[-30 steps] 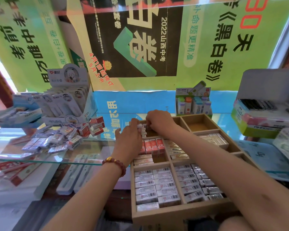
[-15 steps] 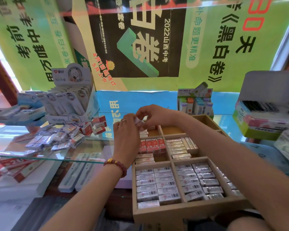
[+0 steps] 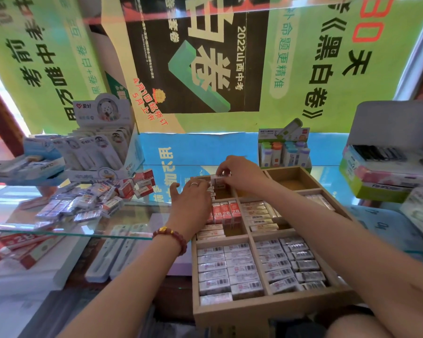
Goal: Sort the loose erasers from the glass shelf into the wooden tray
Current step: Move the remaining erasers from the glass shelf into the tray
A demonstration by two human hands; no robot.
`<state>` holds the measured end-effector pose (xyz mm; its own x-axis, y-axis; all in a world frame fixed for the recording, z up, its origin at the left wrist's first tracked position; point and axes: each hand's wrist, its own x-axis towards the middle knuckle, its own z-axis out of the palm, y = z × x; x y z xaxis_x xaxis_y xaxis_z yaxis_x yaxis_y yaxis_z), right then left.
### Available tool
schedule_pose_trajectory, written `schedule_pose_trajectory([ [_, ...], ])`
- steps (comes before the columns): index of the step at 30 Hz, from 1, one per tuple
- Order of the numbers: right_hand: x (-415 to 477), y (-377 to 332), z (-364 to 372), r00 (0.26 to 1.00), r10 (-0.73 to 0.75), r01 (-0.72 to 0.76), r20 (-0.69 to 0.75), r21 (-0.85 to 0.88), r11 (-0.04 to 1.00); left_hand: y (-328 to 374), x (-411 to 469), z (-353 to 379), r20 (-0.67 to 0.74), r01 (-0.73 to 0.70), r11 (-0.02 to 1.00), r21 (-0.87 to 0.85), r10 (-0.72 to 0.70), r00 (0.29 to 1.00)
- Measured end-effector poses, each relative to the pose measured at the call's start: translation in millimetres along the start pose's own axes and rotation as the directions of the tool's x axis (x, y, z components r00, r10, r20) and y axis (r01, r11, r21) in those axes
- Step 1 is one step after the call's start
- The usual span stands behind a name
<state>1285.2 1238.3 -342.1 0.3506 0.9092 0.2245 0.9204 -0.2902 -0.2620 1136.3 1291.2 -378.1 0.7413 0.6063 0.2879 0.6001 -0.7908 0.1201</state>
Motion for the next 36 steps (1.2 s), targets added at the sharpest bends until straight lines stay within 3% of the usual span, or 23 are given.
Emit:
schedule_pose_trajectory([
  [6, 5.4, -8.4, -2.0, 1.0, -0.03, 0.027, -0.008, -0.234, 0.972, 2.0, -1.2, -3.8, 0.05, 0.032, 0.999, -0.025, -0.031, 0.998],
  [22, 12.2, -16.1, -8.5, 0.998, -0.002, 0.024, 0.064, -0.336, 0.942, -2.7, -3.5, -3.0, 0.052, 0.027, 0.999, -0.038, -0.025, 0.998],
  [29, 16.2, -22.8, 3.0, 0.999, -0.024, 0.043, 0.045, -0.472, 0.881, -3.6, -4.1, -3.3, 0.057, 0.029, 0.999, -0.041, -0.027, 0.998],
  [32, 15.2, -19.5, 2.4, 1.0, 0.02, -0.01, 0.017, -0.454, 0.891, -3.3, -3.8, -3.3, 0.065, 0.032, 0.999, -0.044, -0.03, 0.997],
  [36, 6.9, -16.6, 12.5, 0.998, -0.056, 0.045, -0.005, -0.522, 0.851, -2.6, -3.5, -3.3, 0.074, 0.036, 0.998, -0.043, -0.033, 0.997],
])
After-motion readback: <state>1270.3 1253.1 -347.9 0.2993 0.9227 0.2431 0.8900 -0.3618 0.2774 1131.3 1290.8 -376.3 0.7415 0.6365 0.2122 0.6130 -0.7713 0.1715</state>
